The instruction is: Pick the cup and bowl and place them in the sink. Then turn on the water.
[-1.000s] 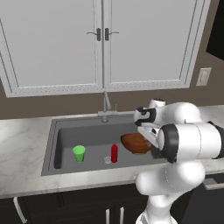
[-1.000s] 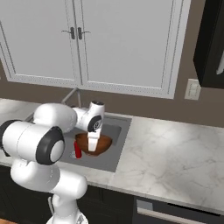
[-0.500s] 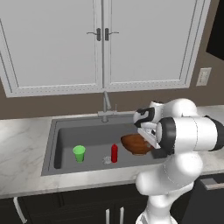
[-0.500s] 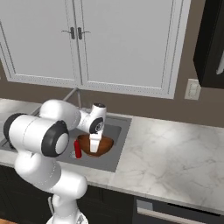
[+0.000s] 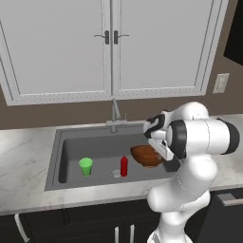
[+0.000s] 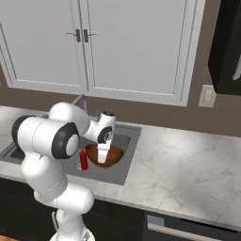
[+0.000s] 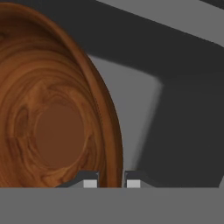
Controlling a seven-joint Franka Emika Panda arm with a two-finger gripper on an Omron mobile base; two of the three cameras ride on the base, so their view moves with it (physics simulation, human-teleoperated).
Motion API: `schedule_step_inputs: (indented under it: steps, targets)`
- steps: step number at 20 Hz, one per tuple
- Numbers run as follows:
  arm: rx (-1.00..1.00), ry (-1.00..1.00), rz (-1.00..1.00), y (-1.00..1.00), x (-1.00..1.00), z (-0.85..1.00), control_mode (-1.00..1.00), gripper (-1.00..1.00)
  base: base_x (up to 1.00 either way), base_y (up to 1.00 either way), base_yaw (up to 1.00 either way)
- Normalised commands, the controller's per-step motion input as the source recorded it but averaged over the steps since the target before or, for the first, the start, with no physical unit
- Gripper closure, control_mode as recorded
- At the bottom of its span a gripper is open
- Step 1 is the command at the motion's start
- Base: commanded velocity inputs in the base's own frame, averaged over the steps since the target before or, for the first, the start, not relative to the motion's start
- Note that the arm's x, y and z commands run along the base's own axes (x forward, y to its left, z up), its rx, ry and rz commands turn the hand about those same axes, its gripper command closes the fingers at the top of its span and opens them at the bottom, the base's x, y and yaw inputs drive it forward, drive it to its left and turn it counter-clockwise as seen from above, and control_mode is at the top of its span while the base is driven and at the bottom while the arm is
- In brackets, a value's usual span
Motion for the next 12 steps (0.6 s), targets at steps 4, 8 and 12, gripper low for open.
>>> schedule_step_inputs:
  steps: [4, 8, 12]
  targets:
    - [0.0, 0.02, 0.0, 0.0, 0.09, -0.04, -1.0, 1.0, 0.0, 0.0, 0.0]
    - [0.0, 0.03, 0.0, 0.0, 0.09, -0.05, -1.0, 1.0, 0.0, 0.0, 0.0]
    - [0.0, 0.02, 0.0, 0.0, 0.14, -0.11, -1.0, 1.0, 0.0, 0.0, 0.0]
